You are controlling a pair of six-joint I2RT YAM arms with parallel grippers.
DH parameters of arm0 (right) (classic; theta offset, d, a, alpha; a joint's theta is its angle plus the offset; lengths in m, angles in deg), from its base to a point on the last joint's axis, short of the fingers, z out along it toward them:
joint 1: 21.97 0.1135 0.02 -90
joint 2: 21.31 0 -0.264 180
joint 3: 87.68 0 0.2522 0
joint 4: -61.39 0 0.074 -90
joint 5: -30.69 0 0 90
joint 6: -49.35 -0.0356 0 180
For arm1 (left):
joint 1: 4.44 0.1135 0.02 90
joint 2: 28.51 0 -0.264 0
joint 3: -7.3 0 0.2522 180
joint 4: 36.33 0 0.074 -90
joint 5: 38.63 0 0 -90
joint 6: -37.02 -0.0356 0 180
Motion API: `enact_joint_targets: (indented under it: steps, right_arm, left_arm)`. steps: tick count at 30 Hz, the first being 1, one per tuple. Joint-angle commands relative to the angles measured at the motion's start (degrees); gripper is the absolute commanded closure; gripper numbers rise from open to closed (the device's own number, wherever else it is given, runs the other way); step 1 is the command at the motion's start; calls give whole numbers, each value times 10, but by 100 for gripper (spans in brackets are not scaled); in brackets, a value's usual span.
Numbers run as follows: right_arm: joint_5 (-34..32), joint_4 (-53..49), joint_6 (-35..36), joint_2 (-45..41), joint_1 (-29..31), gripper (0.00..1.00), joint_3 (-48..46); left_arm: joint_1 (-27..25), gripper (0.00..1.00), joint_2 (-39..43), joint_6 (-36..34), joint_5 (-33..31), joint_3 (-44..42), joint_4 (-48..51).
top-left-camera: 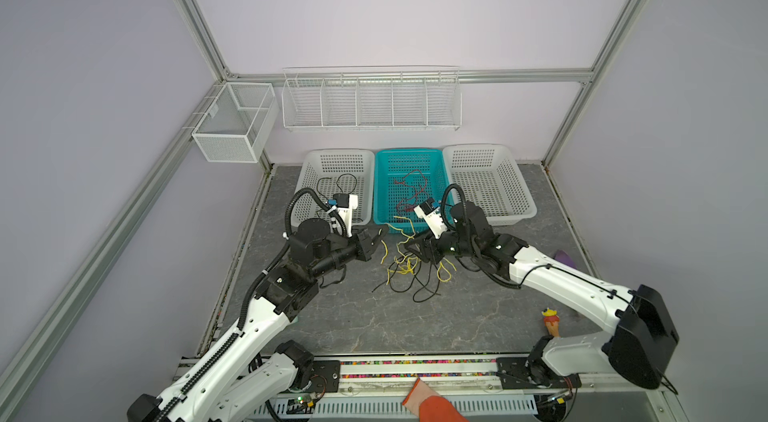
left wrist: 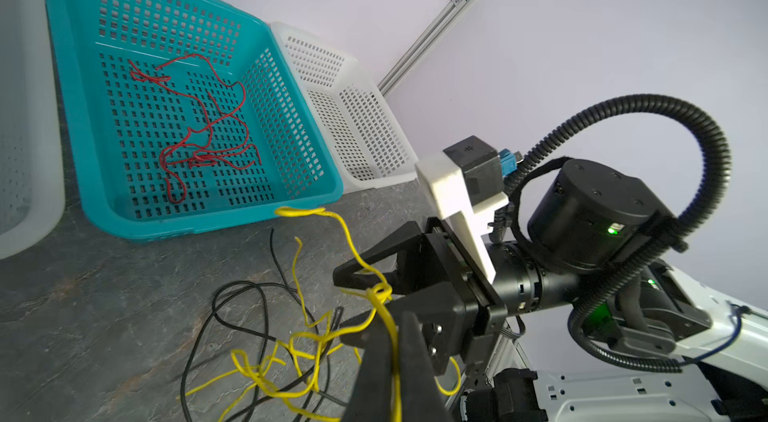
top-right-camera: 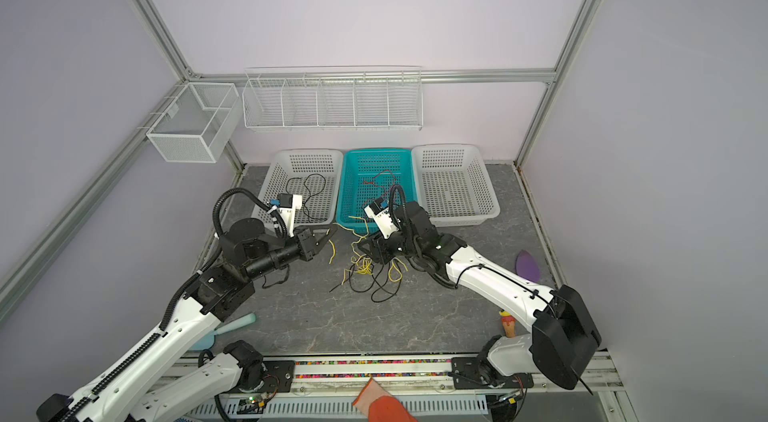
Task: Untangle the cables
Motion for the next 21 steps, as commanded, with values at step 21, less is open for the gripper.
enact_joint_targets:
  steps: [21]
  right_arm:
    - [105,91,-37,-59,-44,39,-50]
  left_arm:
    - [1,100,103,-151,-159,136,248]
